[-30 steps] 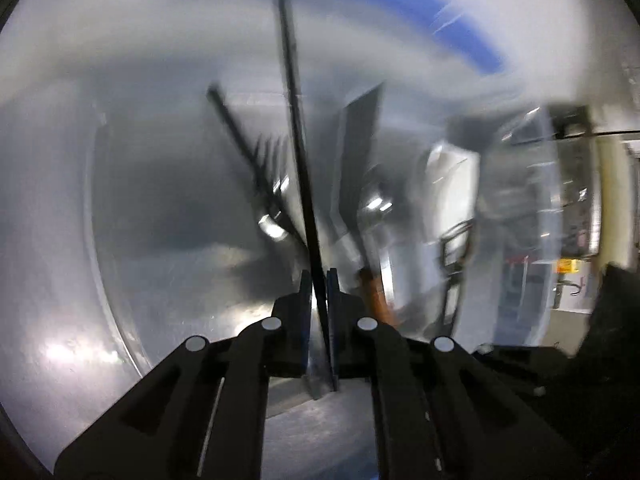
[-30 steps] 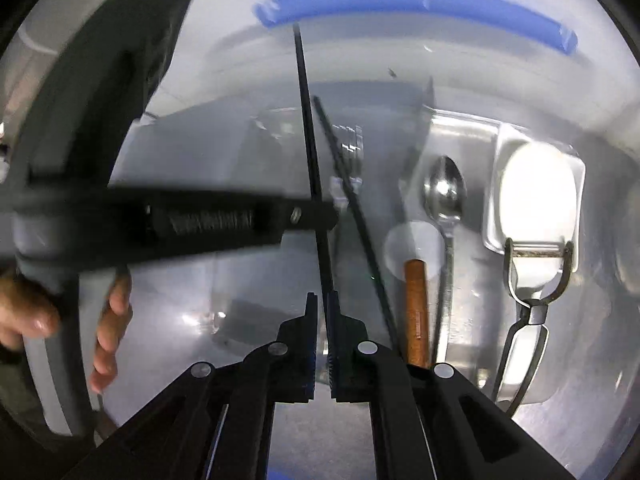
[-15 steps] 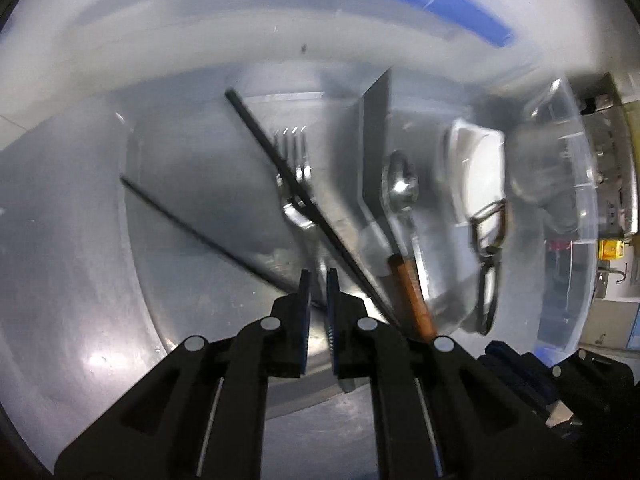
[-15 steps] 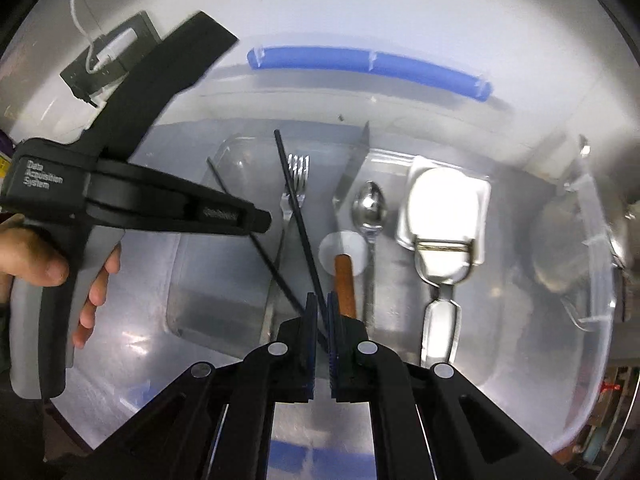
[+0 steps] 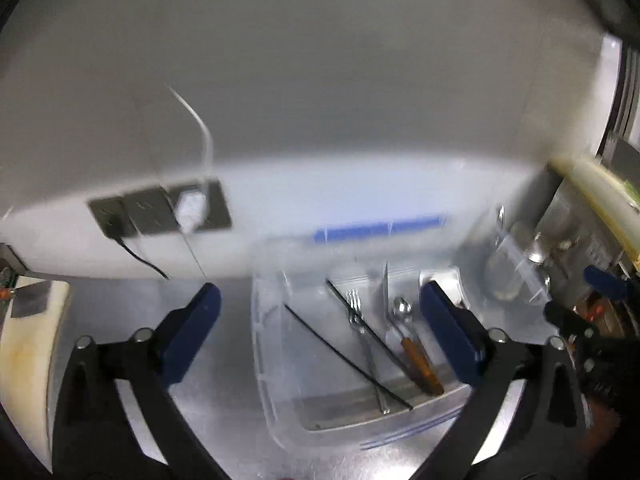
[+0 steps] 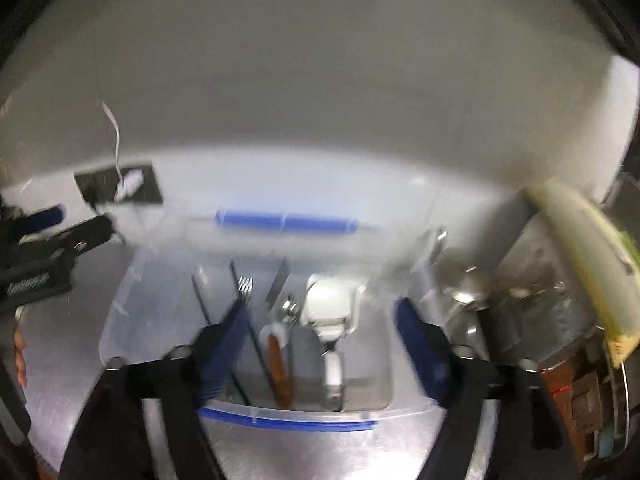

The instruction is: Organize utensils

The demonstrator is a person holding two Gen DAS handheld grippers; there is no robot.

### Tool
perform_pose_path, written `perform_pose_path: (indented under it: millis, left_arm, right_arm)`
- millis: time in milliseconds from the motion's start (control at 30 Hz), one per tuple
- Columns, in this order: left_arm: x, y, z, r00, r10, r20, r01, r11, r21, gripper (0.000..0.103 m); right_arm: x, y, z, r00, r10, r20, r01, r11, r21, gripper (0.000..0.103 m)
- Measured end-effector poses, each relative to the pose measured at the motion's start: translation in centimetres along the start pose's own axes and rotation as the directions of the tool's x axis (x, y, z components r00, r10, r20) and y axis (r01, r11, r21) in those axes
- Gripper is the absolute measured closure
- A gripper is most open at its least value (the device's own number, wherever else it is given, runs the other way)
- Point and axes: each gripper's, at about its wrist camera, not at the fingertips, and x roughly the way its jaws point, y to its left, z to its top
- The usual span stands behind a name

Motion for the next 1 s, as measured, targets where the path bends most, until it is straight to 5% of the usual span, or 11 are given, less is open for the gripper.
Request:
perform_pose_path:
  millis: [167,400,633,767,1000]
  left_arm:
    - [-3.5,-0.5,-2.8,0.996,0.088,0.033,-0.087,0.995,-0.041,0.008]
    - [-5.0,-0.2,-7.7,0.983,0.183,0.028,-0.179,0.978,-0.103,0.008]
    - [-1.7,-0.8,-14.2,0.978,0.106,-0.180,-0.123,0.989,-0.084,0.008]
    - [-1.6,-0.8,-16.1,0.968,0.142,-0.205,-0.163,0.982,-0.092,0.007]
    - [-2.6,-0.7,-15.9,0.976,0.149,-0.158,-0.167,0.980,-0.106,0.007]
  right_arm:
    - [-3.4,-0.8,-1.4,0.997,-0.021,0.073,0.023,0.999,-0.022,0.005]
    - [-3.1,-0.1,-5.3,0.997,-0.049,0.051,0.052,0.997,-0.060,0.005]
    - [1.0,-1.4,-10.6,0.995,-0.038,-0.093,0.044,0.997,0.064,0.005]
    - [2.1,-0.7,-13.4,0.990,0.015,-0.140,-0.002,0.996,0.090,0.005]
    - [2.5,0.9,-14.6,0.983,0.055,-0.173,-0.044,0.997,0.065,0.005]
